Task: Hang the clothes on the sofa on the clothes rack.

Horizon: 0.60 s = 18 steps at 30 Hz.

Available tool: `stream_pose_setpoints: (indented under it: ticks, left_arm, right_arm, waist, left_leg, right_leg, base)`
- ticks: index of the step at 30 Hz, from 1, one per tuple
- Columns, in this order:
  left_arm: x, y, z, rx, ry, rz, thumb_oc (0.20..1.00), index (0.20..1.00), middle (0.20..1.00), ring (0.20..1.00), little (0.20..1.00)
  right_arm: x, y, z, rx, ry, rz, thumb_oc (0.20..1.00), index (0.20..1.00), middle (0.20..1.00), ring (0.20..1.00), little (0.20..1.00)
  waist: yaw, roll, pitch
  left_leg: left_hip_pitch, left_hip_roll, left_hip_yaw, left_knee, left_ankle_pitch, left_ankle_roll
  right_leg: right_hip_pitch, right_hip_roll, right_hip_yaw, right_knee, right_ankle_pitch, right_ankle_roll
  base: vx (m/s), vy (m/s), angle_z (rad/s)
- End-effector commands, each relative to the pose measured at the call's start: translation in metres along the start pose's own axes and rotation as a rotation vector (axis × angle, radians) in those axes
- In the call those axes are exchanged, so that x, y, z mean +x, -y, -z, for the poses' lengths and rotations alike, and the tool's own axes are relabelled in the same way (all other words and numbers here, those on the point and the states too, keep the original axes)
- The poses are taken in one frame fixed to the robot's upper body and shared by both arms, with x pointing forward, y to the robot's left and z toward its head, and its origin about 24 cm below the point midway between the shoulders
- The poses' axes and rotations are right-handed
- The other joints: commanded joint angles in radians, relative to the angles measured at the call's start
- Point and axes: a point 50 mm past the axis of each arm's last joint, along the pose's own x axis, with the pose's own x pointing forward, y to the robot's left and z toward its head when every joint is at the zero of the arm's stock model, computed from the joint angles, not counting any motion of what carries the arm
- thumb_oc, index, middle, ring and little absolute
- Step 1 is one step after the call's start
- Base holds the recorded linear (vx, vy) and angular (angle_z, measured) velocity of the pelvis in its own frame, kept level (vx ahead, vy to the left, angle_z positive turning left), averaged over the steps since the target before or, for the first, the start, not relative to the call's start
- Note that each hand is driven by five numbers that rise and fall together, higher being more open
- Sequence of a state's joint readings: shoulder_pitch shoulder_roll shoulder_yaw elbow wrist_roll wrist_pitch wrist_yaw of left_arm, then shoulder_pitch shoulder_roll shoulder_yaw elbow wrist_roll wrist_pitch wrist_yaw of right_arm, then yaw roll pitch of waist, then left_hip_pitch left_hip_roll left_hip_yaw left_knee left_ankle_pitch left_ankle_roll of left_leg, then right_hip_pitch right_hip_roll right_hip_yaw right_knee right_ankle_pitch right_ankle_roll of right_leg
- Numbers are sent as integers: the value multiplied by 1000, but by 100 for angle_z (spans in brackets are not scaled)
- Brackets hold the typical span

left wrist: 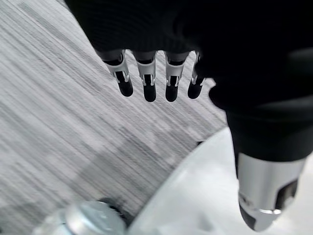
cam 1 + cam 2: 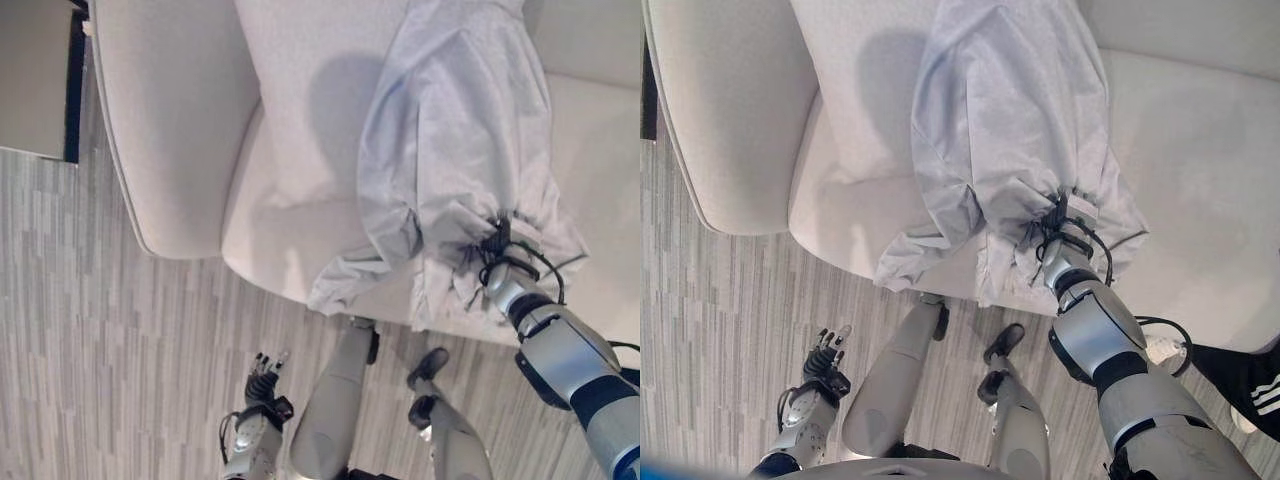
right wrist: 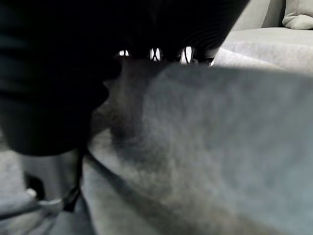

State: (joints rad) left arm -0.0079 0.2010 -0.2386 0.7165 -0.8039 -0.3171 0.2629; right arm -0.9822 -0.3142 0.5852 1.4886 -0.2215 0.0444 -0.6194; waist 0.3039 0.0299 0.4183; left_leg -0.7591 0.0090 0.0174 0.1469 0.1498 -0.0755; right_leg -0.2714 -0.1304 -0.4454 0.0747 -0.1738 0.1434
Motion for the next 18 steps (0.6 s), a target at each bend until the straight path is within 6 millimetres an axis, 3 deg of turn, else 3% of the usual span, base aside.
stream_pose_setpoints:
  ticks: [1,4,8,11,14,15,18]
  left_arm:
    - [2,-2,-5,70,9,-4,1000,1000,1000,1000,1000]
    - [2,-6,-5,70,8,-18,1000,1000,1000,1000,1000]
    - [2,-19,4,84,-40,-68,1000,1000,1000,1000,1000]
    - [1,-32,14,61,-97,-135,1000,1000,1000,1000,1000]
    - [-2,-37,19,41,-124,-156,1000,1000,1000,1000,1000]
    - [-5,-43,27,5,-162,-196,1000,1000,1000,1000,1000]
    - [-10,-48,35,-30,-194,-236,1000,1000,1000,1000,1000]
  right_arm:
    - [-52,-74,12,135,-109,-330,200,200,200,200,200]
    - [-57,-79,15,192,-146,-345,200,200,200,200,200]
    - [-62,-83,18,509,-322,-337,200,200,200,200,200]
    - [-67,-88,-2,825,-384,-347,200,200,200,200,200]
    - [-79,-97,-15,958,-378,-397,200,200,200,200,200]
    - [-86,-94,-37,1168,-335,-421,200,200,200,200,200]
    - [-97,-79,-63,1380,-186,-469,200,200,200,200,200]
  waist:
    - [28,1,8]
    - [20,-3,3]
    - [-1,-17,-13]
    - [-21,-44,-40]
    - [-32,-57,-53]
    - [-48,-76,-75]
    - [-68,-97,-110]
  left_leg:
    - [-95,54,-11,214,-155,10]
    - [-69,57,-11,210,-156,9]
    - [13,79,-6,175,-148,4]
    - [91,98,3,138,-139,-4]
    - [135,108,11,126,-137,-4]
    - [203,116,19,97,-129,-8]
    - [294,127,38,58,-113,-12]
  right_leg:
    - [60,-62,51,-146,133,15]
    - [71,-63,48,-138,132,14]
    - [107,-60,52,-130,127,5]
    - [140,-53,64,-127,119,-2]
    - [168,-52,71,-127,116,-5]
    - [208,-50,77,-125,108,-8]
    - [263,-48,83,-124,97,-12]
  base:
    - [0,0,0]
    - [0,-11,1]
    - [-3,-49,3]
    - [15,-61,-2]
    - [32,-63,-10]
    - [50,-72,-23]
    - [53,-65,-20]
